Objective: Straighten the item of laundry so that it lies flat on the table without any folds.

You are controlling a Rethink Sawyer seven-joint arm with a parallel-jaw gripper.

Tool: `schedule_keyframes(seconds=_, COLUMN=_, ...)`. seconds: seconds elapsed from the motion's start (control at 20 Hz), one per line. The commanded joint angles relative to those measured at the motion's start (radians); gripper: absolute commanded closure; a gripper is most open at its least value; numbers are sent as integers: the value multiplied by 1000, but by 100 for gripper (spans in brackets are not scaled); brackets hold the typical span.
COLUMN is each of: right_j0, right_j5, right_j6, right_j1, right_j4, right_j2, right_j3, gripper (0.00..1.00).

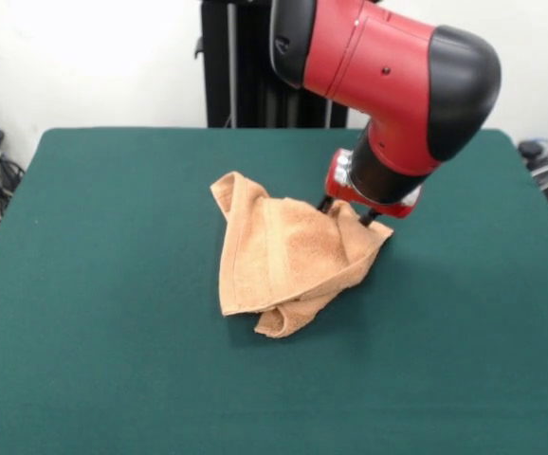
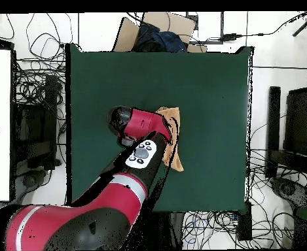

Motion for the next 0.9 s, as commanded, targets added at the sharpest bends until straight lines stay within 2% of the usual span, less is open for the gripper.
schedule_keyframes(seconds=0.05, right_j0=-13, right_j5=-60, right_j6=268, right_j1=19, right_j4=36, right_j2=88, right_j3=64, gripper=0)
schedule_keyframes(seconds=0.2, right_j0=-9, right_j5=-62, right_j6=272, right_j1=20, right_j4=34, right_j2=84, right_j3=63, gripper=0)
schedule_keyframes(seconds=0.25, right_j0=-8, right_j5=-61, right_j6=274, right_j1=20, right_j4=34, right_j2=82, right_j3=62, gripper=100)
schedule_keyframes(seconds=0.9, right_j0=-2, right_j5=-63, right_j6=290, right_j1=9, right_j4=45, right_j2=78, right_j3=69, gripper=100)
